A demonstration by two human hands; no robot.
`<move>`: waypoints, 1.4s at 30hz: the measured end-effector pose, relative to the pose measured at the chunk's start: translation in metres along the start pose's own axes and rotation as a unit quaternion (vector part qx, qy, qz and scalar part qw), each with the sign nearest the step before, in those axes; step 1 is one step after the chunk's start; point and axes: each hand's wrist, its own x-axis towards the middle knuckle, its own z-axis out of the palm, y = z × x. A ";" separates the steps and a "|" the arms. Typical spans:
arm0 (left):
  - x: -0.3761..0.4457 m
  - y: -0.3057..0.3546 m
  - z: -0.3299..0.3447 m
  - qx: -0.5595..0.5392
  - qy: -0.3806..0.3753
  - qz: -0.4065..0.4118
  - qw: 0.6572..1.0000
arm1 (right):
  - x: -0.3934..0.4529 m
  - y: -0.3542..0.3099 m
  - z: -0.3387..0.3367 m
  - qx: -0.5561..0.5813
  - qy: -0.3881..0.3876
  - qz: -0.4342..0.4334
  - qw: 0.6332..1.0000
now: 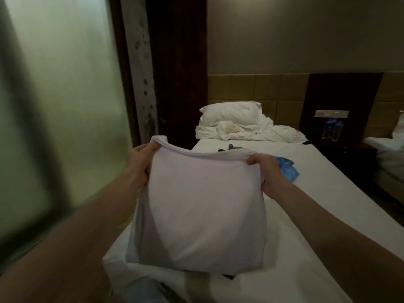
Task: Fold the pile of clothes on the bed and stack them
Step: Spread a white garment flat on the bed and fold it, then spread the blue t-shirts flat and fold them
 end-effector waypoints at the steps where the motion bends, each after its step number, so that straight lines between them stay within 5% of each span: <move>1: 0.016 -0.008 -0.002 0.011 0.006 -0.006 1.000 | 0.011 0.009 0.008 -0.007 0.000 0.014 1.000; 7: 0.108 -0.070 0.011 0.137 0.045 -0.019 0.989 | 0.090 0.058 0.035 -0.153 0.043 0.028 0.987; 10: 0.126 -0.114 0.030 0.303 0.044 -0.008 0.952 | 0.110 0.098 0.038 -0.463 0.003 0.015 0.886; 12: 0.117 -0.148 0.040 0.421 -0.011 0.082 0.903 | 0.107 0.133 0.041 -0.591 -0.056 -0.025 0.805; 14: 0.097 -0.177 0.043 0.511 -0.163 0.194 0.821 | 0.102 0.167 0.045 -0.651 -0.115 -0.107 0.742; 17: 0.082 -0.215 0.039 0.673 -0.383 0.293 0.560 | 0.099 0.205 0.043 -0.697 -0.178 -0.154 0.678; 18: 0.081 -0.223 0.037 0.700 -0.400 0.279 0.522 | 0.100 0.213 0.040 -0.707 -0.190 -0.146 0.665; 29: 0.100 -0.236 0.083 0.743 -0.309 0.236 0.545 | 0.143 0.192 -0.004 -0.692 -0.142 -0.072 0.704; 36: 0.109 -0.251 0.185 0.687 -0.330 0.242 0.601 | 0.197 0.165 -0.083 -0.688 -0.064 -0.045 0.722; 42: 0.145 -0.281 0.279 0.683 -0.343 0.245 0.597 | 0.272 0.155 -0.136 -0.711 -0.047 -0.035 0.700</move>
